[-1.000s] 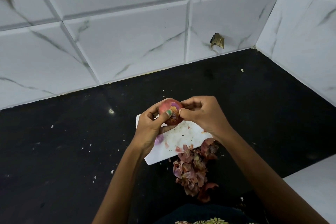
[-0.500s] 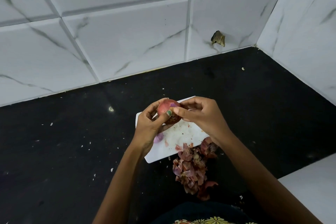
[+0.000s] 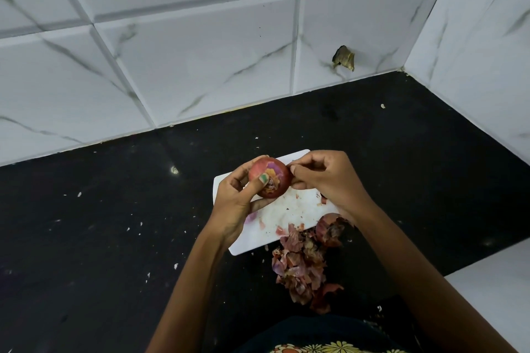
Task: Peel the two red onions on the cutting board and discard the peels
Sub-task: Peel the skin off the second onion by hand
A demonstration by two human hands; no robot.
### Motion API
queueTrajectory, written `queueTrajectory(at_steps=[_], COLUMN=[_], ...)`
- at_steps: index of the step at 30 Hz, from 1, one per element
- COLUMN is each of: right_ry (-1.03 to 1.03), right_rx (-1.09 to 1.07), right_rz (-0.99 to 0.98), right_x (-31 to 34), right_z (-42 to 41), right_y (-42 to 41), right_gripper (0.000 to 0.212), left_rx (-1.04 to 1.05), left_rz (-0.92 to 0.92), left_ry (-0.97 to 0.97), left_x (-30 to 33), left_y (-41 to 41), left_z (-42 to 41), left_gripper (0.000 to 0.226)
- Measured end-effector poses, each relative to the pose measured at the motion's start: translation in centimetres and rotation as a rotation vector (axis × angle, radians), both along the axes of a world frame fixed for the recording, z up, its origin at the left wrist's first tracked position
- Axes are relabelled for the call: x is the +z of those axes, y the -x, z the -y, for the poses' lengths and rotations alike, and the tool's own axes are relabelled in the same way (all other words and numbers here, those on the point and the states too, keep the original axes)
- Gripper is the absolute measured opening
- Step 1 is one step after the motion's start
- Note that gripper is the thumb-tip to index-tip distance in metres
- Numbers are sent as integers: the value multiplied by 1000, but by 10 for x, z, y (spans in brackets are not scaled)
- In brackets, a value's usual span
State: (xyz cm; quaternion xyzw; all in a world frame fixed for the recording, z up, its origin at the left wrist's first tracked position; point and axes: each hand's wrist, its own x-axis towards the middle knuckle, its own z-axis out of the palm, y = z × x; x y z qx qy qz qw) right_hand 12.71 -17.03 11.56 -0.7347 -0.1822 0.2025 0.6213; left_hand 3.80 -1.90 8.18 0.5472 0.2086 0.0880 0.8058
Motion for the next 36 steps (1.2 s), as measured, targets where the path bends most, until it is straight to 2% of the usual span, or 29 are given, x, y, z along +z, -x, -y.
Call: queueTrajectory(at_steps=[5, 10, 13, 18, 21, 26, 28, 31, 33, 36], right_ry=[41, 71, 73, 49, 94, 294, 425, 687, 657, 319], right_rx=[-9, -6, -44, -84, -148, -137, -24, 243, 249, 85], right_rz=[99, 321, 395, 230, 129, 43, 58, 163, 213, 141], right_x=[-1, -5, -9, -15, -26, -59, -68, -73, -63, -30], right_z=[-2, -6, -10, -15, -16, -9, -4, 4, 4, 0], right_y=[3, 12, 13, 9, 3, -2, 1, 3, 1, -1], right_gripper=[27, 18, 7, 4, 3, 6, 10, 32, 33, 19], left_rx=[42, 44, 49, 36, 26, 22, 22, 10, 0, -10], left_rz=[-15, 2, 4, -5, -9, -13, -34, -72, -89, -91], left_ry=[33, -19, -5, -17, 44, 117, 123, 110, 90, 80], left_x=[2, 0, 1, 0, 1, 3, 2, -1, -2, -4], left_y=[-2, -1, -1, 0, 0, 1, 1, 0, -1, -1], left_z=[1, 3, 3, 3, 4, 5, 5, 6, 6, 5], left_gripper=[40, 52, 48, 27, 26, 39, 29, 19, 19, 21])
